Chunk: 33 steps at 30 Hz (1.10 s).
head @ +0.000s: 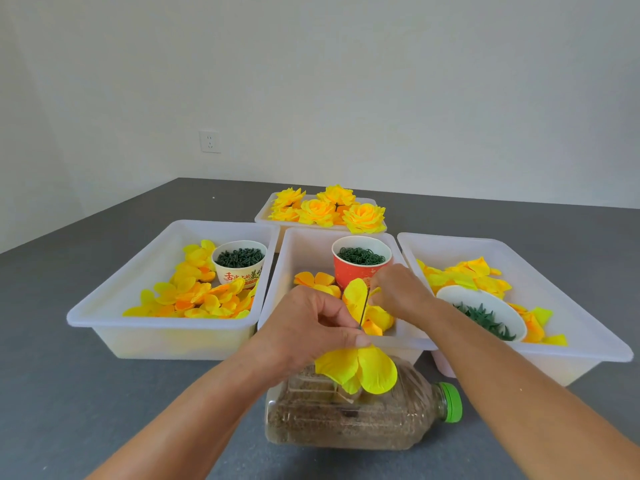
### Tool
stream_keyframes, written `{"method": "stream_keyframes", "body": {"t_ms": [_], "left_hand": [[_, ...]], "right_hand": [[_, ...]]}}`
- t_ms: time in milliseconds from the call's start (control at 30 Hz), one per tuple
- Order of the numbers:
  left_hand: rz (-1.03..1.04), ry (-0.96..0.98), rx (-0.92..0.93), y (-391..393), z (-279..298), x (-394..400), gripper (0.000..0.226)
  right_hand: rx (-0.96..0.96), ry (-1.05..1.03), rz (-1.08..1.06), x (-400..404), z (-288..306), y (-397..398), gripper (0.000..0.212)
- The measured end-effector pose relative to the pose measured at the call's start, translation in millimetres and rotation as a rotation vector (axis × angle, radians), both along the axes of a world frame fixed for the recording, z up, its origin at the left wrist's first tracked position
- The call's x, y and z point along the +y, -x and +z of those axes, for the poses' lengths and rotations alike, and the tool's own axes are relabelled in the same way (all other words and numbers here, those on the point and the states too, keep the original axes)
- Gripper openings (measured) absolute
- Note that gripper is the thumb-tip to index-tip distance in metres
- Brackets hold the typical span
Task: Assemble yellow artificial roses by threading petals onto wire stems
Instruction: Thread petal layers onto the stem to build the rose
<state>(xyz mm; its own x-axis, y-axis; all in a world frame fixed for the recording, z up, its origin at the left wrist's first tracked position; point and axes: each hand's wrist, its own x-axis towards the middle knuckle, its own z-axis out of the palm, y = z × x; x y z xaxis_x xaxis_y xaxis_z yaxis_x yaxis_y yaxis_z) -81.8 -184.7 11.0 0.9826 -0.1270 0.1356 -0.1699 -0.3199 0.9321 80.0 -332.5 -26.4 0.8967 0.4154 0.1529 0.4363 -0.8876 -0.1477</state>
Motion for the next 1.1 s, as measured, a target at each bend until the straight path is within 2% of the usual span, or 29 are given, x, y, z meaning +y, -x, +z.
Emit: {"method": "stream_keyframes", "body": {"t_ms": [133, 233, 367, 433, 533, 600, 700, 800, 867, 900, 933, 967, 1033, 1100], "left_hand": [[0.001, -0.009, -0.001, -0.4, 0.3, 0.1, 0.016], [-0.002, -0.014, 0.001, -0.8, 0.2, 0.7, 0.016], [-0.013, -0.020, -0.001, -1.9, 2.0, 1.9, 0.014], [-0.021, -0.031, -0.009, -2.4, 3.2, 2.3, 0.014], [-0.036, -0.026, -0.004, -3.3, 3.7, 3.9, 0.011], [-0.048, -0.015, 0.009, -4.5, 3.8, 4.8, 0.007], [-0.089, -0.004, 0.048, -7.6, 4.2, 9.9, 0.014], [-0.153, 0.099, 0.080, -12.9, 5.9, 22.9, 0.020], [-0.047, 0.141, 0.032, -23.0, 4.5, 31.3, 0.018], [0.071, 0.098, -0.034, -29.8, 2.6, 34.2, 0.011], [0.201, -0.024, -0.122, -37.1, 0.6, 36.2, 0.005], [0.313, -0.201, -0.218, -43.3, -1.5, 36.0, 0.013], [0.341, -0.413, -0.348, -54.4, -6.8, 32.4, 0.031], [0.253, -0.473, -0.395, -62.3, -11.8, 27.2, 0.041]], "right_hand": [[-0.064, -0.103, -0.027, -0.5, -2.6, 1.8, 0.027], [-0.059, -0.174, -0.014, -2.5, -3.1, 1.6, 0.027], [0.100, -0.454, 0.035, -3.8, -0.8, 3.7, 0.015], [0.220, -0.612, 0.055, -3.6, 0.2, 7.7, 0.021], [0.446, -0.901, -0.003, -1.7, -1.5, 13.1, 0.008], [0.488, -0.961, -0.055, 0.1, -1.9, 16.1, 0.008], [0.476, -1.036, -0.103, 1.2, 1.1, 17.5, 0.012], [0.553, -1.189, -0.167, 0.9, 5.0, 18.9, 0.013], [0.635, -1.286, -0.218, 1.1, 6.8, 19.4, 0.012], [0.679, -1.320, -0.238, 1.1, 7.9, 20.0, 0.012], [0.723, -1.350, -0.253, 1.2, 8.5, 20.4, 0.013], [0.769, -1.380, -0.265, 1.3, 9.1, 21.3, 0.015], [0.845, -1.418, -0.278, 1.9, 9.3, 22.6, 0.020], [0.888, -1.420, -0.284, 3.1, 9.1, 23.8, 0.023]]}}
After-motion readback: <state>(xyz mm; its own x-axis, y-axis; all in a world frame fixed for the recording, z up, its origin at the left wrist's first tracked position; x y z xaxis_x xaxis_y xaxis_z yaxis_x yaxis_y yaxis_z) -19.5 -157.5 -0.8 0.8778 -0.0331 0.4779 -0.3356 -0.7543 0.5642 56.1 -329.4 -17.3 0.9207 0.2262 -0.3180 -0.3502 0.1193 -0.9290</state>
